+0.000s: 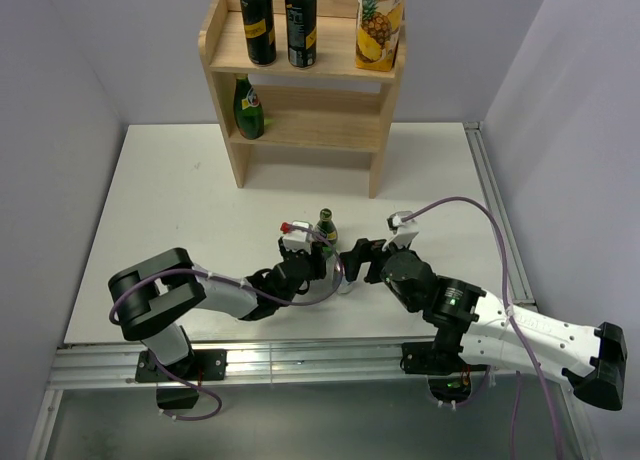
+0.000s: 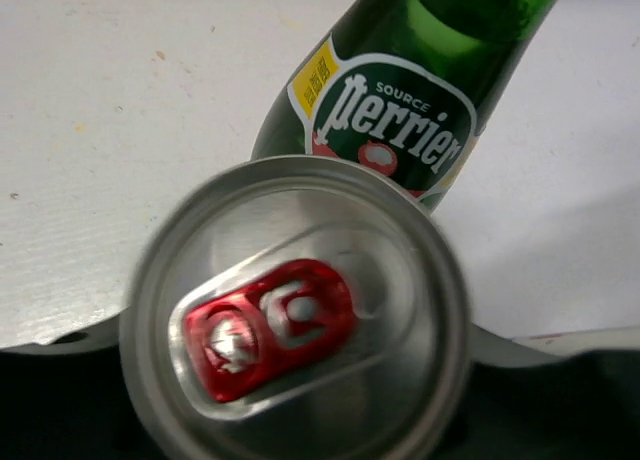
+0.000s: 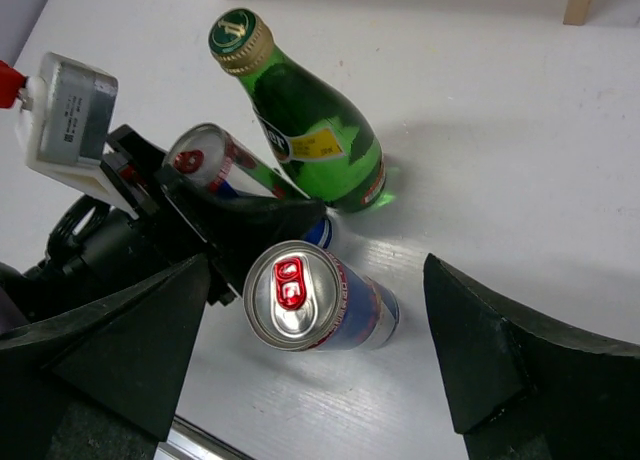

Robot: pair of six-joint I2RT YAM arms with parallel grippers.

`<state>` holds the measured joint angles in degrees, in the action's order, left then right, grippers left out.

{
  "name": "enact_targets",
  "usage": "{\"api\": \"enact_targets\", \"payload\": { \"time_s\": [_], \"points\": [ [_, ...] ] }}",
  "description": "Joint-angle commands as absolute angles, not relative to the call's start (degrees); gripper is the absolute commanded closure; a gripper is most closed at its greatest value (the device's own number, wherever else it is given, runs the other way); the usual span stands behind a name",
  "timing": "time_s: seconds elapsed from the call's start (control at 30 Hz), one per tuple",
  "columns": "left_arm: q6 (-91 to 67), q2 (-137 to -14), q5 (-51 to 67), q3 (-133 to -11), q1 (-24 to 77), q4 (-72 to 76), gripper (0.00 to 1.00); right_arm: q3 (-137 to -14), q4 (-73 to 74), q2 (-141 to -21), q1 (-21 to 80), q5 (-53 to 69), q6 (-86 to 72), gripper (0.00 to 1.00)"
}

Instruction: Place and organize the beverage onto the shelf

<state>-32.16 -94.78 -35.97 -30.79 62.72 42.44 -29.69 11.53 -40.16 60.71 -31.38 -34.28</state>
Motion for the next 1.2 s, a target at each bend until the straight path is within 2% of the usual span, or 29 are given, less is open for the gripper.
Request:
{"api": "enact_targets", "payload": {
  "time_s": [0.0,0.03,0.1,0.13,0.17,0.23,0.43,0.53,0.67,0.87,1.17],
  "points": [
    [-31.47,-95.01,-39.46,-32.7,62.84,44.91,0.43,-29.18,9.41,-40.43,60.47,-31.38,-34.98,0.06],
    [-31.29,-94.84,-39.46,-32.61,62.93,45.0,0.53,-29.01,9.06,-40.52,60.56,-31.29,-34.98,0.06],
    [-31.29,-94.31,-39.99,-32.52,62.93,44.04,0.65,-29.0,8.97,-40.69,60.47,-31.2,-34.98,0.06],
    [-31.38,-93.96,-40.16,-32.52,62.93,43.69,0.8,-29.09,8.88,-40.78,60.47,-31.2,-35.07,0.06],
    [-31.38,-93.43,-40.43,-32.61,62.93,43.07,0.9,-29.18,8.96,-40.96,60.56,-31.2,-34.98,0.06],
    [-31.55,-91.06,-42.18,-32.87,63.1,39.13,1.0,-29.35,9.23,-40.78,60.47,-31.2,-34.98,0.06],
    [-30.94,-78.59,-45.79,-34.71,63.9,22.11,1.0,-28.92,9.14,-40.25,60.47,-31.64,-34.72,0.06],
    [-29.89,-72.61,-47.02,-38.22,63.98,14.1,1.0,-28.74,7.92,-40.78,60.47,-31.2,-34.8,0.06],
    [-20.23,-68.65,-46.24,-47.34,63.55,10.99,1.0,-28.83,6.86,-41.57,60.38,-30.5,-34.63,0.06],
    [-11.52,-73.81,-36.84,-64.55,56.35,9.85,1.0,-29.97,6.94,-41.4,60.38,-30.85,-34.1,0.06],
    [-7.73,-93.06,-23.83,-91.03,47.73,8.44,1.0,-29.97,10.1,-37.89,60.47,-32.52,-34.36,0.06]
  ]
}}
